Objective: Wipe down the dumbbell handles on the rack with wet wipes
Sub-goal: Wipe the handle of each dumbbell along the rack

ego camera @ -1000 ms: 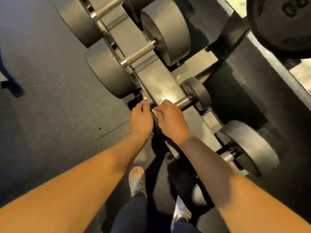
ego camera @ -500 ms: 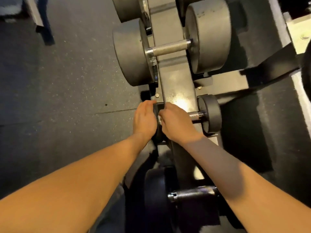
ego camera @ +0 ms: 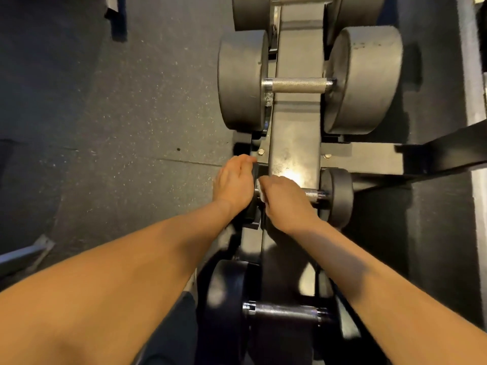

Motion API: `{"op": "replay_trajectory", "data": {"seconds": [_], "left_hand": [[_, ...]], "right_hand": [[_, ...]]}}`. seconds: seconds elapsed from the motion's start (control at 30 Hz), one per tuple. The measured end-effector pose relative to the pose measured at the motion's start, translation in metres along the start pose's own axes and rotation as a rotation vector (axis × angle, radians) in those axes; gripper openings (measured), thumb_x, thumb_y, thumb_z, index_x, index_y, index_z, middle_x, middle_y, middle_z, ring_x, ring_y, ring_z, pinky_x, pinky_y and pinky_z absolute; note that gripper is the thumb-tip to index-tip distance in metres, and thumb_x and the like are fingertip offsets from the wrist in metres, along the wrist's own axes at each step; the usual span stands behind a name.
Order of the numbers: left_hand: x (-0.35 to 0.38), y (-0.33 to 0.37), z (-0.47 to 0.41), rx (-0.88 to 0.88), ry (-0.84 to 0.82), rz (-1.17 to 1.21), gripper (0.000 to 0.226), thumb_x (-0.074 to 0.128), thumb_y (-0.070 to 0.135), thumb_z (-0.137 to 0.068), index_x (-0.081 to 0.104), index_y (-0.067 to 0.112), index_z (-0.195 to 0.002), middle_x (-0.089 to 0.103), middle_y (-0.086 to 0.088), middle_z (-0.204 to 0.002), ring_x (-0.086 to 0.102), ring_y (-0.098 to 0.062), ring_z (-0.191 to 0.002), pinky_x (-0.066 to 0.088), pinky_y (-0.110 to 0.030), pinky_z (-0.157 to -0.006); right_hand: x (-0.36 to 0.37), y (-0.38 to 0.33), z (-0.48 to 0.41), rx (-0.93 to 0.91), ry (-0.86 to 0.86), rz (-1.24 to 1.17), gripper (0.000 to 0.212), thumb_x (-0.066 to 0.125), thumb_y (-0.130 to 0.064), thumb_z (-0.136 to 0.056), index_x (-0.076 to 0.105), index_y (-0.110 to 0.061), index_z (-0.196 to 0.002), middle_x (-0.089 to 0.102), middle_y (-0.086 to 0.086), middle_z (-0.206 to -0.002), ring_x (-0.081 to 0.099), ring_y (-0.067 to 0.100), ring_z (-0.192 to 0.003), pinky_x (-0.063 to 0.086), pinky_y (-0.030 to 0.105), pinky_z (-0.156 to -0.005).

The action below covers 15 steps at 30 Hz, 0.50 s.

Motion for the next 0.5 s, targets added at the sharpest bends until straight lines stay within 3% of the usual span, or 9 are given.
{"op": "replay_trajectory", "data": {"seconds": [0.1,0.17,0.23,0.3,0.37,0.43,0.5], "left_hand": [[-0.002,0.003,0.003,0.000,0.005,0.006,0.037,0.034,0.028,-0.109,0.068,0.023,-0.123,0.057,0.008,-0.116,0.052,-0.013,-0.109,0.038,-0.029,-0.097],[-0.002,0.003,0.004,-0.006,0.005,0.005,0.036,0.034,0.028,-0.110,0.067,0.023,-0.123,0.056,0.007,-0.118,0.049,-0.011,-0.108,0.036,-0.028,-0.096],[-0.002,0.003,0.003,-0.002,-0.006,0.008,0.036,0.034,0.029,-0.109,0.067,0.024,-0.123,0.058,0.006,-0.118,0.052,-0.013,-0.109,0.041,-0.032,-0.099],[-0.001,0.001,0.002,-0.001,-0.010,0.012,0.036,0.034,0.031,-0.108,0.067,0.026,-0.121,0.062,0.005,-0.118,0.058,-0.018,-0.110,0.047,-0.042,-0.102],[-0.001,-0.001,0.002,-0.017,-0.009,0.011,0.036,0.034,0.032,-0.107,0.068,0.028,-0.120,0.063,0.004,-0.117,0.059,-0.021,-0.110,0.049,-0.047,-0.100],[-0.001,-0.001,0.000,-0.015,-0.007,0.007,0.038,0.034,0.035,-0.105,0.069,0.028,-0.118,0.065,0.003,-0.116,0.060,-0.021,-0.108,0.050,-0.048,-0.100],[-0.001,0.000,0.000,-0.006,-0.007,0.020,0.042,0.032,0.039,-0.101,0.070,0.027,-0.115,0.066,0.003,-0.114,0.061,-0.020,-0.107,0.051,-0.049,-0.099]], "right_hand": [[0.010,-0.002,0.022,-0.099,0.178,0.115,0.044,0.074,0.003,-0.069,0.069,-0.004,-0.112,0.070,0.013,-0.109,0.065,0.035,-0.101,0.051,0.042,-0.092],[0.010,-0.005,0.016,-0.113,0.159,0.103,0.034,0.072,0.001,-0.075,0.069,-0.006,-0.108,0.070,0.011,-0.104,0.064,0.032,-0.097,0.050,0.040,-0.087],[-0.001,-0.001,-0.003,-0.082,0.046,0.031,0.006,0.063,-0.009,-0.091,0.066,-0.012,-0.095,0.066,0.007,-0.092,0.061,0.027,-0.086,0.045,0.035,-0.075],[-0.010,0.012,-0.027,-0.031,-0.144,-0.067,0.016,0.058,-0.022,-0.100,0.065,-0.016,-0.087,0.064,0.004,-0.082,0.061,0.023,-0.078,0.046,0.035,-0.071],[-0.011,0.023,-0.044,0.045,-0.375,-0.240,0.023,0.059,-0.020,-0.100,0.065,-0.016,-0.079,0.062,0.003,-0.076,0.060,0.019,-0.074,0.046,0.033,-0.068],[-0.007,0.027,-0.056,0.140,-0.496,-0.381,0.025,0.052,-0.012,-0.102,0.065,-0.010,-0.081,0.061,0.007,-0.079,0.057,0.018,-0.072,0.044,0.027,-0.062],[0.004,0.022,-0.059,0.201,-0.529,-0.355,0.022,0.044,-0.008,-0.102,0.060,-0.007,-0.088,0.060,0.010,-0.086,0.058,0.022,-0.075,0.047,0.027,-0.064]]}}
Point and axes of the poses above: each hand's wrist, its own z-axis away from the middle knuckle, its own x-axis out of the palm, y = z × x, the point moved 6 cm from there along -z, towards the middle knuckle
